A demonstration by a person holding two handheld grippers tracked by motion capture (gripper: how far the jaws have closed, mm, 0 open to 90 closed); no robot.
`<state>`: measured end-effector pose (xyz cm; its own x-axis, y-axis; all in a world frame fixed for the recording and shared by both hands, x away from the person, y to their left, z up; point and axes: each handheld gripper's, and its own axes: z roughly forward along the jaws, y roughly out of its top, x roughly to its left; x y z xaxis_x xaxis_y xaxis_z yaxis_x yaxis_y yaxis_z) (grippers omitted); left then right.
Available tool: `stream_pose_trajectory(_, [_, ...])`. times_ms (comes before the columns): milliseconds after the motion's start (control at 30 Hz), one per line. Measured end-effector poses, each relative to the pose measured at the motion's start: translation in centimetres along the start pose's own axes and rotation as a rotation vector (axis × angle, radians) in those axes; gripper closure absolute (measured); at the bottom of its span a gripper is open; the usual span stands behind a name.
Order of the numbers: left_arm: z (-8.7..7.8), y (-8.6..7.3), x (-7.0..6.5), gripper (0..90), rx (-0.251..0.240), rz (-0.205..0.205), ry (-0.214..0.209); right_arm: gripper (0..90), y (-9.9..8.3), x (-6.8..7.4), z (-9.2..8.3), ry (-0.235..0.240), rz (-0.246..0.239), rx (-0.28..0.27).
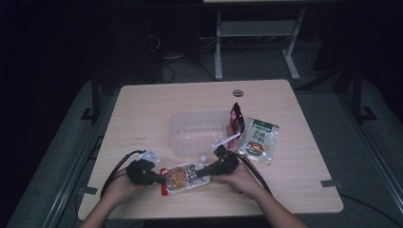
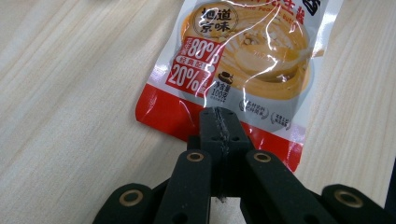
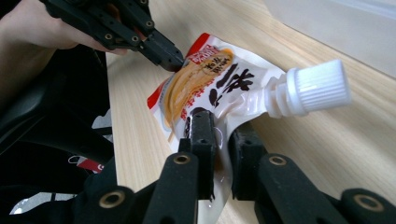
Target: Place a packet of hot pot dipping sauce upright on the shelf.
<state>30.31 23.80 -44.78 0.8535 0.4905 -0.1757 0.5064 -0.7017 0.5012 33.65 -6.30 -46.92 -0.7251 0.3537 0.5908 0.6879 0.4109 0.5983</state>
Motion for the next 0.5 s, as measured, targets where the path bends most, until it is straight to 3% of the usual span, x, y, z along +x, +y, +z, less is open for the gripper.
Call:
stream_pose_trajectory(300, [0.0,-0.1,0.0,90.0,-0.016,-0.018,-0.005,83.5,0.3,0.7,-0.6,0.081,0.011,-0.05])
stream_pose_trajectory(500, [0.0,-0.1,-0.1,90.0,-0.009,-0.002,0.006,86.6,0.7,1.6,-0.7,0.126,-0.019,-0.076])
